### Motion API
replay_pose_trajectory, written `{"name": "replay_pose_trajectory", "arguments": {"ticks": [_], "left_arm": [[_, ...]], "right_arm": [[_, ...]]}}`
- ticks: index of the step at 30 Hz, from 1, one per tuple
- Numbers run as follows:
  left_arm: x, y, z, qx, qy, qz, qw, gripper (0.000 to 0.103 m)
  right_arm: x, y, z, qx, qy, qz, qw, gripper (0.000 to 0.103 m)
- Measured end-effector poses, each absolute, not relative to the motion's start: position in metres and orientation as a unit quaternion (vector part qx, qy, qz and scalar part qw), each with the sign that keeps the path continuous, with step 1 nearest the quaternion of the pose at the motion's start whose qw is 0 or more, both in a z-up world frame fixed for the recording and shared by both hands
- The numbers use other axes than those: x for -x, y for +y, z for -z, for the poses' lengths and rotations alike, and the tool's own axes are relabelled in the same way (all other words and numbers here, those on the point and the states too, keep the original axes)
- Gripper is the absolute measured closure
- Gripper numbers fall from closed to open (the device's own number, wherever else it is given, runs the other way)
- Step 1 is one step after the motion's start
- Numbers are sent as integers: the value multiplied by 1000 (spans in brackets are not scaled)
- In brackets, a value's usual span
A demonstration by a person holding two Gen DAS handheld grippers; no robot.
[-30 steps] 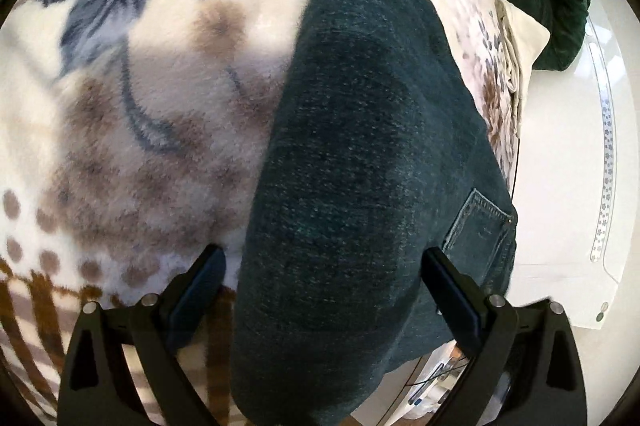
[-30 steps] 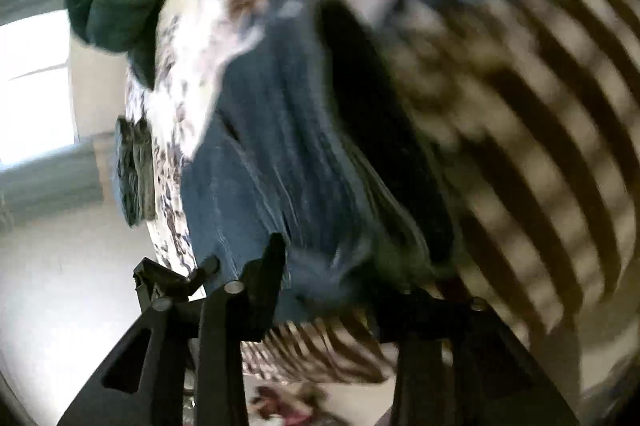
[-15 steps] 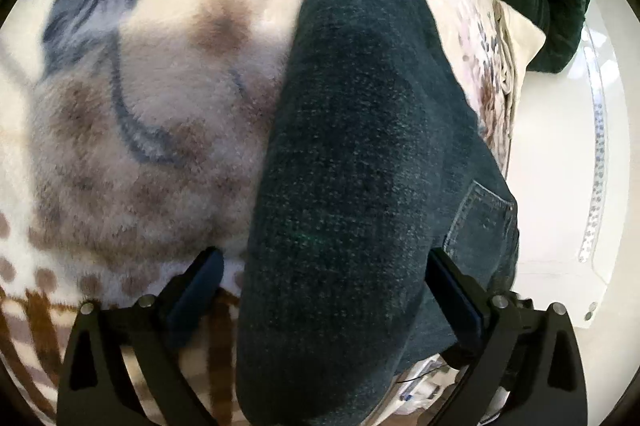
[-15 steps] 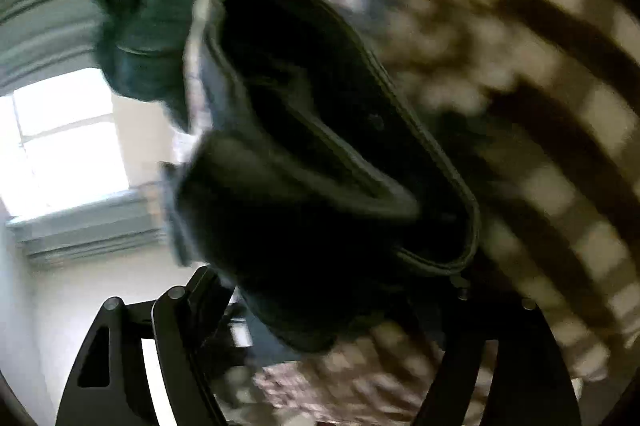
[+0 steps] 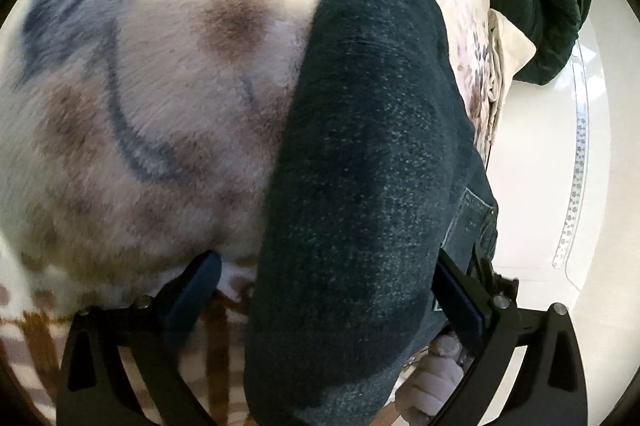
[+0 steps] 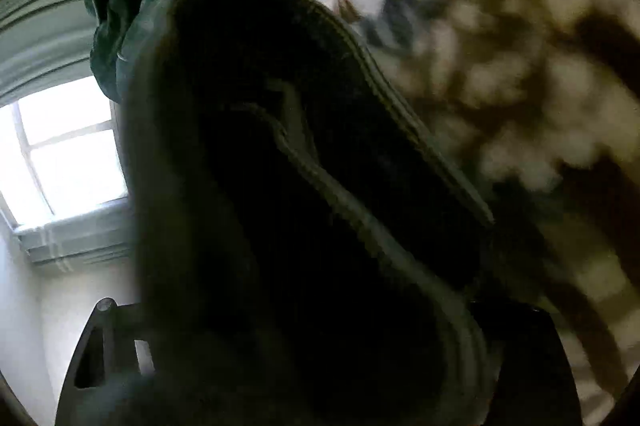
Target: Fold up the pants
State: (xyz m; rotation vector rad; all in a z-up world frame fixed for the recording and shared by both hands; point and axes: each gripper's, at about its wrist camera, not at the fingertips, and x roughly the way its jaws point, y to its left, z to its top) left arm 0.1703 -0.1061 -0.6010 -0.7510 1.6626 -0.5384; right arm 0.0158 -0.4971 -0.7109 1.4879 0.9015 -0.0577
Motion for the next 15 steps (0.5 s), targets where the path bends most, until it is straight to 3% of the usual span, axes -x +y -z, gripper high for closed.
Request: {"name": "replay_pose_trajectory", "arguments": {"ticks": [2,3,4,5,6,8,15], "left_arm": [[-169,-110,594,313,700,239,596,1],[-167,-113,591,314,690,245,604,2],[-164,-116,584,318,672,263,615,24],[-163,-121,579,310,667,266,622,35],[-161,-125,574,295,666,264,633,38],[-158,-126,565,295,651,268,646,55],[-146,-119,528,304,630,263,664,65]], "right_arm": [[-19,-490,714,-653,389,34,648,18],[-17,-487,713,-650,392,43,650,27],[-17,-483,711,-645,397,51,652,37],[-17,-479,708,-642,397,55,654,41],[-14,-475,704,-639,397,60,657,46],[-10,-469,695,-635,397,71,659,53],[-22,-474,632,-571,414,65,706,60]]}}
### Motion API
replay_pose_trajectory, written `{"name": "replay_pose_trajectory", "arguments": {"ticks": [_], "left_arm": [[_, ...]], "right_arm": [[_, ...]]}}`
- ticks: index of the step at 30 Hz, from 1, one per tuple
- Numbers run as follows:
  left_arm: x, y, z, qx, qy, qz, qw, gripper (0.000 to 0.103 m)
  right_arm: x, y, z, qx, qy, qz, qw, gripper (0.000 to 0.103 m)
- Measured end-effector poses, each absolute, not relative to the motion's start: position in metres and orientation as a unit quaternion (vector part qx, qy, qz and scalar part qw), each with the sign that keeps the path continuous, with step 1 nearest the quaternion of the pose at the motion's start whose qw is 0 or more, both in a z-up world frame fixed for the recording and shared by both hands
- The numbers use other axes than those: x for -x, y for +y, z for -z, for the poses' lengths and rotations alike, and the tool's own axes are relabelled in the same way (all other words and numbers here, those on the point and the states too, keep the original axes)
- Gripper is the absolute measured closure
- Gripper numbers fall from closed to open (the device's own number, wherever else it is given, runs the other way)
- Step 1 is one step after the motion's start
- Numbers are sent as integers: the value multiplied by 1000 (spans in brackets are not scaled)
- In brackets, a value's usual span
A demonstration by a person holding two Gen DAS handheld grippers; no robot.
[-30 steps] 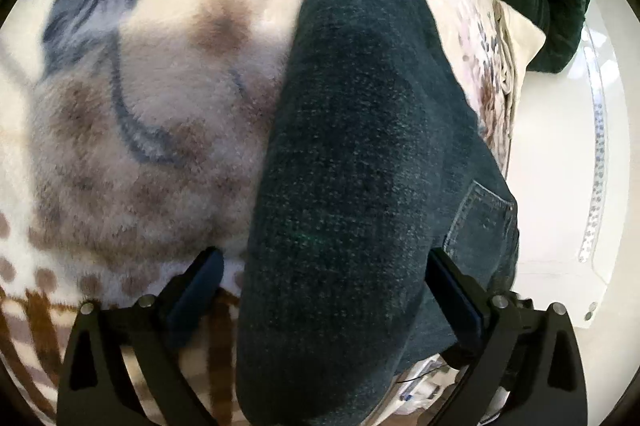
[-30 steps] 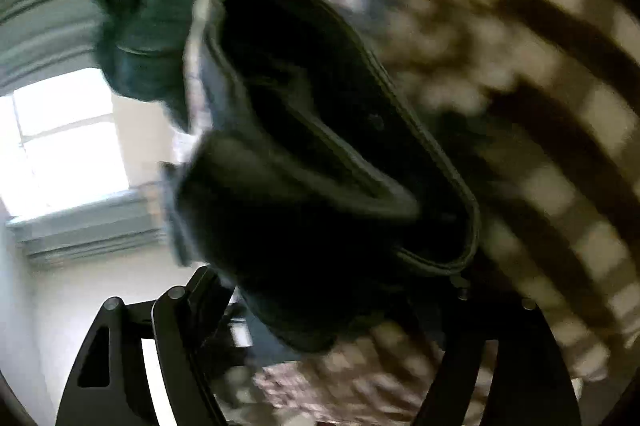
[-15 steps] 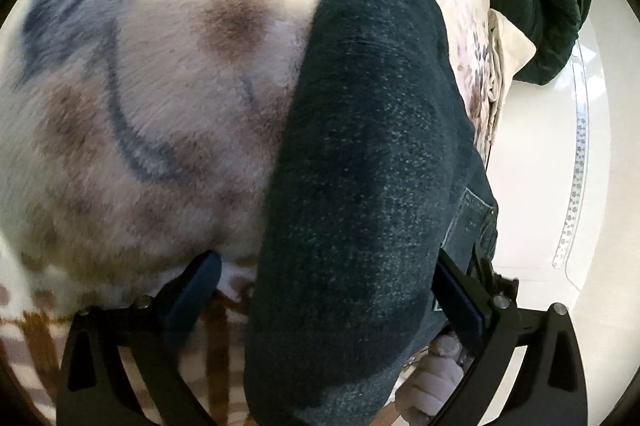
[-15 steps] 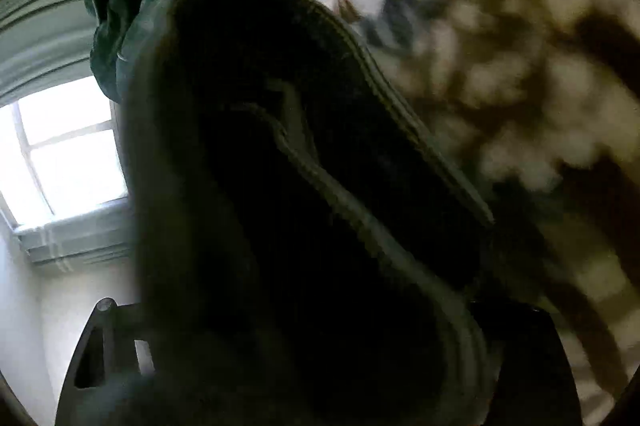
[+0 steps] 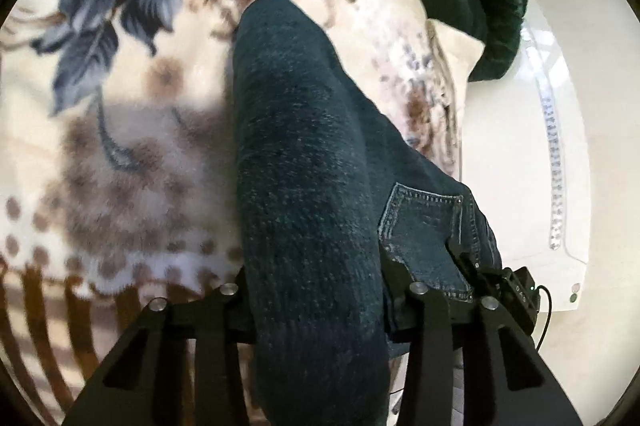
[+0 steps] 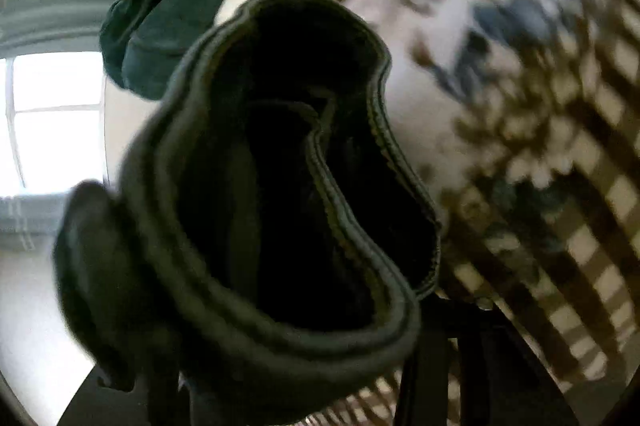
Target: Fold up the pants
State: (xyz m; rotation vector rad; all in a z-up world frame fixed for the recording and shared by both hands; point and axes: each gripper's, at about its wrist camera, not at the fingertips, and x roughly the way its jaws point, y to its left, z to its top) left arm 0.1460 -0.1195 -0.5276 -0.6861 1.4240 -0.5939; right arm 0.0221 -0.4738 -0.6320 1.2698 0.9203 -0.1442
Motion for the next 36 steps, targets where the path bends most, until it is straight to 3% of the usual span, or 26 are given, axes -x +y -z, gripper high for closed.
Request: {"name": "replay_pose_trajectory", "arguments": {"ticks": [11,20,28,36], "left_arm": [[-169,-80,392,326,578,262,701,66],[-314,42,316,339,503,248,755,66],[-489,194,313,326,473,235,785,66],[-633,292,375,331,464,190,800,66]], "right_arm": [[-72,-472,503,-550,406,-4,730,60],[-238,-363,430,-556,371,-69,741,60],[-449,-209,433,-559,357,-111,740,60],[-642,-85,492,-540,381,-163,732,60]]}}
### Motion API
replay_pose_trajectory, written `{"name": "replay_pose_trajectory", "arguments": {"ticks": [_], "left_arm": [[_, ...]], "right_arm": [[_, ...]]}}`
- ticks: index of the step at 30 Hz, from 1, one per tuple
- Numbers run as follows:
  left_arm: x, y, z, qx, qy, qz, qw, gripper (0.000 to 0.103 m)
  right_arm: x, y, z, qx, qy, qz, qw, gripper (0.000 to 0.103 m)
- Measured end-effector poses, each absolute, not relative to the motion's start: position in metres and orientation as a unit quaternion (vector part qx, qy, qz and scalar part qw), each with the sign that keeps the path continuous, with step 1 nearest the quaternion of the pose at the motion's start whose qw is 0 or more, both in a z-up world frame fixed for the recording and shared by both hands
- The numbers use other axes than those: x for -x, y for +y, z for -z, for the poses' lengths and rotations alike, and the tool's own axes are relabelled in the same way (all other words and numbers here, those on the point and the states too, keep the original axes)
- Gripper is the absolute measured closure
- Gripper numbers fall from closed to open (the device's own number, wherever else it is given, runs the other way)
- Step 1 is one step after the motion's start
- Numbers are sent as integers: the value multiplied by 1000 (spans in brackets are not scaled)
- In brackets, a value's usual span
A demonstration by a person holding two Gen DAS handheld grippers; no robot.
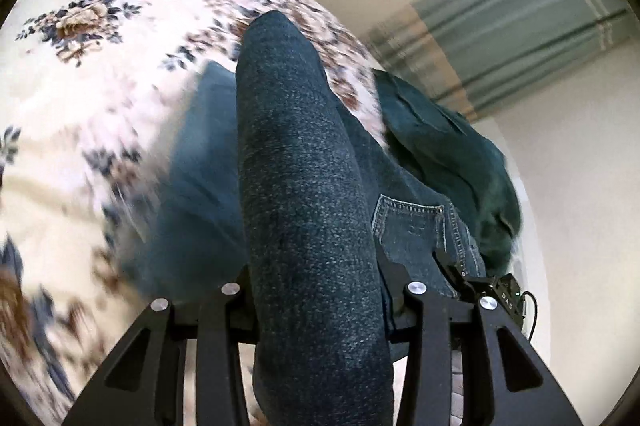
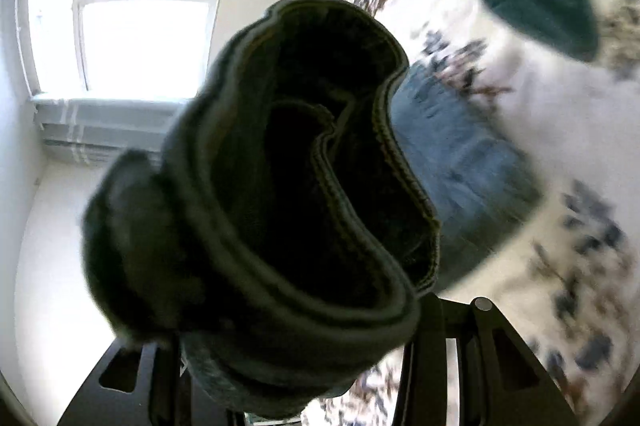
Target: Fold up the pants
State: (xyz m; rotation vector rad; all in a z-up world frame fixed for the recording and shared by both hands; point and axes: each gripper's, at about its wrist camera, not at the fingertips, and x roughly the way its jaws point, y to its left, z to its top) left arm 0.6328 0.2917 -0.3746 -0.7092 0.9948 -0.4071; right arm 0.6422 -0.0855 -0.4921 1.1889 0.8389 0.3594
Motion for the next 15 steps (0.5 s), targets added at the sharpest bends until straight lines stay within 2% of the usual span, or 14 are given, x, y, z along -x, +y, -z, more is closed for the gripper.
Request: {"name": "replay_pose_trajectory", "arguments": {"ticks": [5,6,8,10,12,13,14,15], "left_arm": [[-675,316,437,312,506,142,792,62],[-674,315,442,303,511,140,792,62],[-670,316,446,299,516,143,789,60],[-663,316,444,302,522,152,783,60],[-661,319,444,304,534,149,775,57],[-659,320,443,304,540,144,772,54],[-657,320,439,293,545,131,775,36],[-652,318,431,267,555,101,782,23]], "right_arm": [[-722,-59,547,-506,447,-153,722,56],[-728,-58,556,-502,465,-150,714,49],[-732,-60,562,-497,490,-153,700,47],[-727,-71,559,-489,503,-150,697,37],[-722,-89,550,-477,506,-129,707,36],[-721,-96,545,-466,511,-117,713,32],[-716,-103,538,-442,514,-92,729,30],[-712,-108,535,-422,517,-77,741,28]]}}
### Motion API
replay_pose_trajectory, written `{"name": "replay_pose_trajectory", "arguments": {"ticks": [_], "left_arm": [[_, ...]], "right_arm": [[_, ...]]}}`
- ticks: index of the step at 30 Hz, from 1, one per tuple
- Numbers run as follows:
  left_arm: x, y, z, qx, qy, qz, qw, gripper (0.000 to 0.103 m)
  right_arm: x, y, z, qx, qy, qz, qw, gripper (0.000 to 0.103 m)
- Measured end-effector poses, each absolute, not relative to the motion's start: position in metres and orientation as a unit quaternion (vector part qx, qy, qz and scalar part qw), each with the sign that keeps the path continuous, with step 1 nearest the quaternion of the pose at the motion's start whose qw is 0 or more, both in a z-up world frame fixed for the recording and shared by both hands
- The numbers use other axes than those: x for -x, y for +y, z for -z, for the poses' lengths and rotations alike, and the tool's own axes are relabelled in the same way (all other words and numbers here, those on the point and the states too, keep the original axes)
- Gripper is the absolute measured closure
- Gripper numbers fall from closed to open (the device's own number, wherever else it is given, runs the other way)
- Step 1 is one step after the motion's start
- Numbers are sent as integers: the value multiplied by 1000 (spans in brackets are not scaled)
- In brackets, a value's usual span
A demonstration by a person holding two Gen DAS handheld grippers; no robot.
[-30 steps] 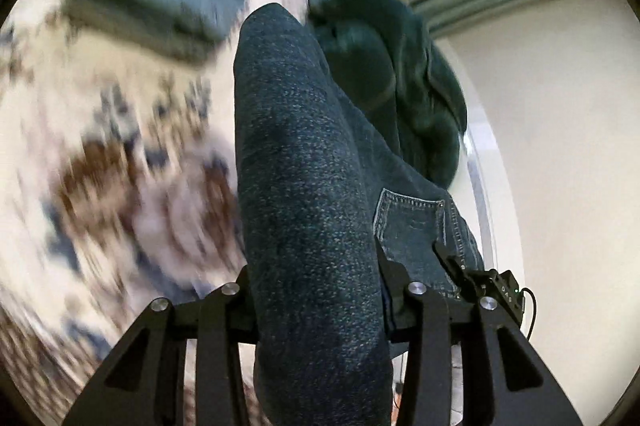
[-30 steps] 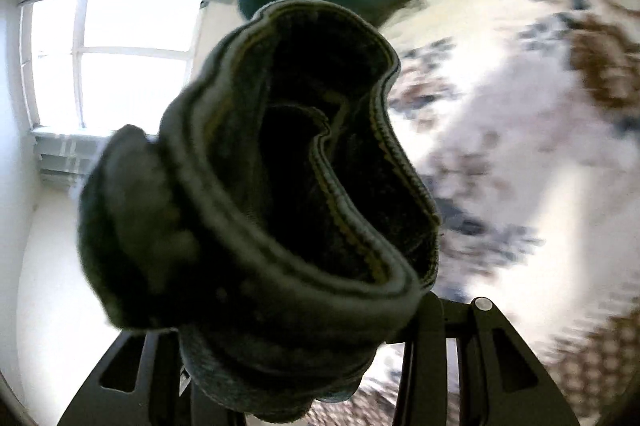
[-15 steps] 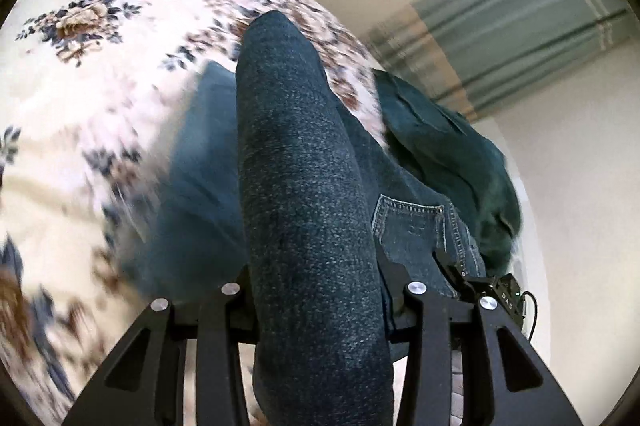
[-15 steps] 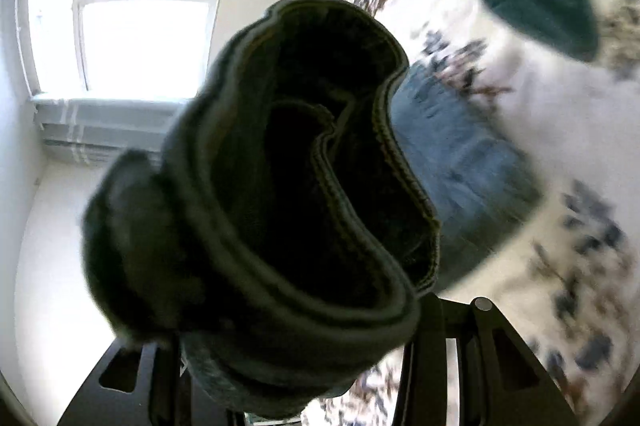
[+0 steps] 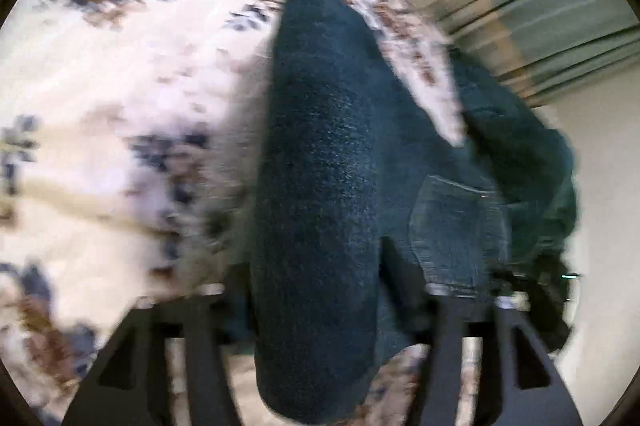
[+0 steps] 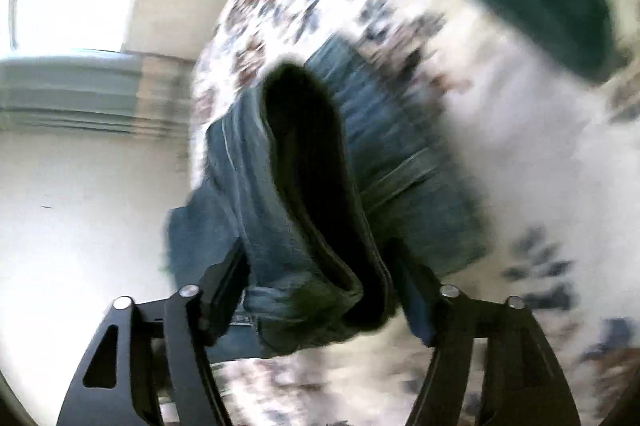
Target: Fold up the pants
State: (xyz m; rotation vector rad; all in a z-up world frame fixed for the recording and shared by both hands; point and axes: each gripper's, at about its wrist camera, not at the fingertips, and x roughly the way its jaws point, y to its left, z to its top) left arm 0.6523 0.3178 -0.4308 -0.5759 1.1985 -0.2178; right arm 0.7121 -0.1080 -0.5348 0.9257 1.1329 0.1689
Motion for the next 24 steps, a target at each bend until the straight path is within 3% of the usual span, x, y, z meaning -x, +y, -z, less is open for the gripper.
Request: {"name": "replay_pose_trajectory", "arguments": {"ticks": [1,3,5,6,11,24], "left_arm": [[-649,316,424,233,563,69,790,13],[-641,311,408,195,557,47,806,12],[-629,302,391,156,554,27,817,0],[-624,299,386,142,553,18,821,0],[-589,270,353,74,541,-7,837,0],[-465,210,218,40,478,-11,877,0]], "right_arm": [[-712,-113,531,-402,523,-63,749,24],[-710,-119,522,-343,535,-24,772,11],[-704,-111,499,-265,544,8,796,3],[-702,-105,486,-210,547,28,810,0],[-652,-67,416,-59,533,68,842,0],[-502,-39,252,-37,474,51,878,0]]}}
